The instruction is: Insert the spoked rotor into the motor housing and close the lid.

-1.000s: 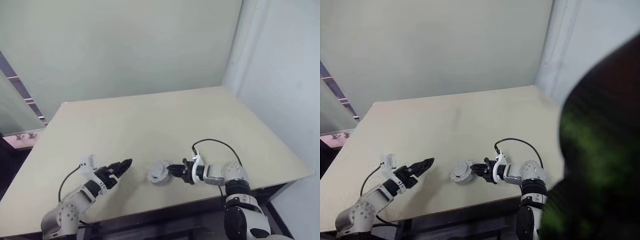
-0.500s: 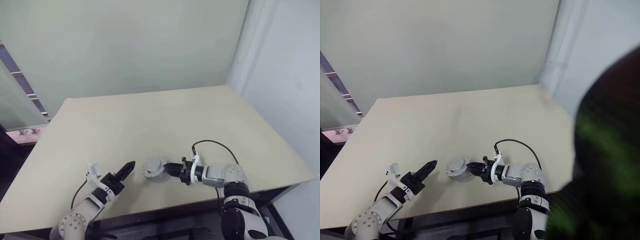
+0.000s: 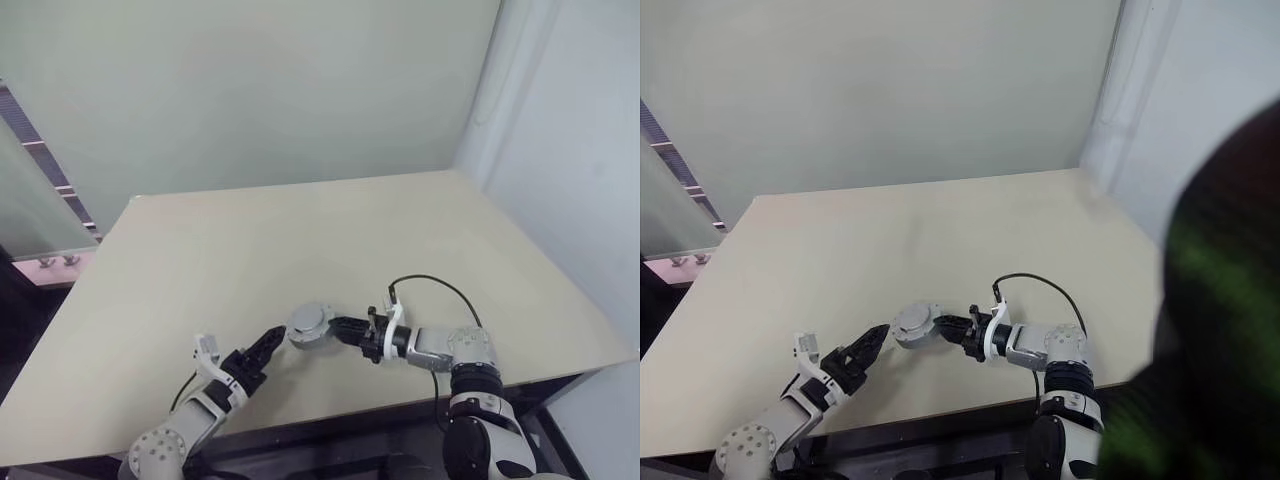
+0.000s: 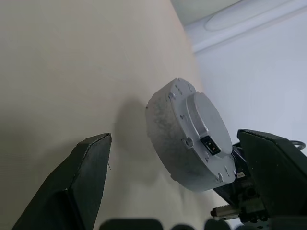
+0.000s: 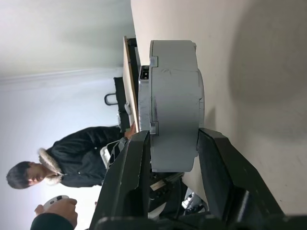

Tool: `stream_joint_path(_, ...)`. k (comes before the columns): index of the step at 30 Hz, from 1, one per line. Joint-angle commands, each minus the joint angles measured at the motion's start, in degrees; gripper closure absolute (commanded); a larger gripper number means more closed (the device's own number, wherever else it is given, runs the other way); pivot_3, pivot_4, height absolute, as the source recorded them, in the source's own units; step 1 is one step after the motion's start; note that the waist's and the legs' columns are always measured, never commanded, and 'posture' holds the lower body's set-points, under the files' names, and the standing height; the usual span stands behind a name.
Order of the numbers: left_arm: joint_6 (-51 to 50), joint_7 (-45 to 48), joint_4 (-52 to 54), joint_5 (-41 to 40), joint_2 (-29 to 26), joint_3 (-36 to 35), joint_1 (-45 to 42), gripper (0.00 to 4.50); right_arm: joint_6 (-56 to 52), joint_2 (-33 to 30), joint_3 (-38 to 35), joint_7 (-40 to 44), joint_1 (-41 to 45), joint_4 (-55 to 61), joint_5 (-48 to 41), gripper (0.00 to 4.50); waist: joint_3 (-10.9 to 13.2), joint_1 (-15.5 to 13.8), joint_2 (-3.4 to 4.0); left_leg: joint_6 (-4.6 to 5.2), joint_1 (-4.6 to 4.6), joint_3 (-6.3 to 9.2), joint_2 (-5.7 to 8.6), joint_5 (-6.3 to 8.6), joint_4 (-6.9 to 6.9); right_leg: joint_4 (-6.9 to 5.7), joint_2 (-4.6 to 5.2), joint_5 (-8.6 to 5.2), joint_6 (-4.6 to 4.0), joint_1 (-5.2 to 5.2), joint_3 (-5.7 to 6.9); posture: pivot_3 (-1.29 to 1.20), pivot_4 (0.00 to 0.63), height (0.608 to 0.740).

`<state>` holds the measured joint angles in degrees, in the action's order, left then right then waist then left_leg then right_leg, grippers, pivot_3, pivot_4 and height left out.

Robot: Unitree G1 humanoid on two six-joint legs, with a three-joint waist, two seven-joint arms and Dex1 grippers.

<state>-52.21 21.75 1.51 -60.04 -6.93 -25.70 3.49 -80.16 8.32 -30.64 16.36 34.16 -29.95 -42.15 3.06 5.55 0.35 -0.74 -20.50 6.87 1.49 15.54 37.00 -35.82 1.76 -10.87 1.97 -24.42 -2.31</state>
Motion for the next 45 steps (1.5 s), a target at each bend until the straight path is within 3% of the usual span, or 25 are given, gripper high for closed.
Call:
stream_joint_path(1, 0.3, -0.5, -0.3, -2.2, 1.3, 0.4, -2.2, 0.0, -0.8, 3.8, 0.1, 0.9, 2.5, 3.3, -4.6, 3.3, 0.0, 0.0, 0.0, 0.0, -0.01, 0.0, 0.01, 0.0, 0.02, 0.0, 0.0, 0.0, 0.0, 0.0, -0.01, 0.0, 0.0, 0.74)
stream_joint_path(13, 1.6, -0.3, -4.7, -3.2, 5.7, 1.2, -6.6, 0.0, -2.1, 3.8, 2.4, 0.9, 1.9, 4.6, -6.4, 3.3, 0.0, 0.0, -0.02, 0.01, -0.02, 0.0, 0.04, 0.0, 0.06, -0.01, 0.0, 0.03, -0.03, 0.03, -0.03, 0.0, 0.0, 0.74)
stream_joint_path(16, 1.5, -0.1, -5.4, -4.1, 6.6, 0.8, -7.1, 0.62, -2.3, 3.8, 2.8, 0.9, 1.5, 5.0, -6.7, 3.3, 0.0, 0.0, -0.02, 0.01, -0.03, 0.0, 0.05, 0.0, 0.09, -0.01, 0.0, 0.03, -0.04, 0.03, -0.04, 0.0, 0.0, 0.74)
stream_joint_path(19, 1.4, -0.5, -5.8, -5.0, 7.3, 0.2, -7.4, 1.67, -2.5, 3.7, 3.1, 0.9, 1.3, 5.2, -6.9, 3.3, 0.0, 0.0, -0.02, 0.01, -0.03, 0.0, 0.05, 0.0, 0.11, -0.01, 0.0, 0.04, -0.04, 0.05, -0.04, 0.0, 0.0, 0.74)
stream_joint_path(21, 1.4, -0.7, -6.0, -5.5, 7.4, 0.2, -7.4, 2.11, -2.5, 3.7, 3.2, 0.9, 1.2, 5.4, -7.0, 3.3, 0.0, 0.0, -0.02, 0.01, -0.05, 0.0, 0.05, 0.0, 0.14, -0.01, 0.0, 0.03, -0.04, 0.05, -0.04, 0.0, 0.0, 0.74)
stream_joint_path(34, 3.3, -2.3, -4.9, -7.8, 7.7, 0.6, -7.5, 2.24, 8.5, 2.5, 10.9, 4.5, -1.9, 9.4, -3.6, 3.3, 0.0, 0.0, -0.02, 0.01, -0.05, 0.0, 0.05, 0.0, 0.24, -0.03, -0.01, 0.04, -0.03, 0.09, -0.04, 0.0, 0.0, 0.74)
stream_joint_path(42, 8.1, -2.7, -5.0, -8.1, 8.4, -0.8, -7.7, 2.47, 13.0, 0.7, 14.4, 7.2, -2.7, 10.9, -2.8, 0.47, 0.0, -0.1, -0.02, 0.01, -0.04, 0.0, 0.05, 0.0, 0.3, -0.04, -0.02, 0.07, -0.06, 0.1, -0.05, 0.0, 0.0, 0.74)
stream_joint_path(45, 10.6, -2.3, -5.0, -8.0, 8.0, -2.2, -8.2, 2.47, 15.7, -0.3, 15.8, 8.2, -2.9, 12.0, -1.6, 0.1, 0.0, -0.1, -0.03, 0.01, -0.05, 0.0, 0.06, 0.0, 0.3, -0.04, -0.01, 0.08, -0.07, 0.1, -0.05, 0.0, 0.0, 0.74)
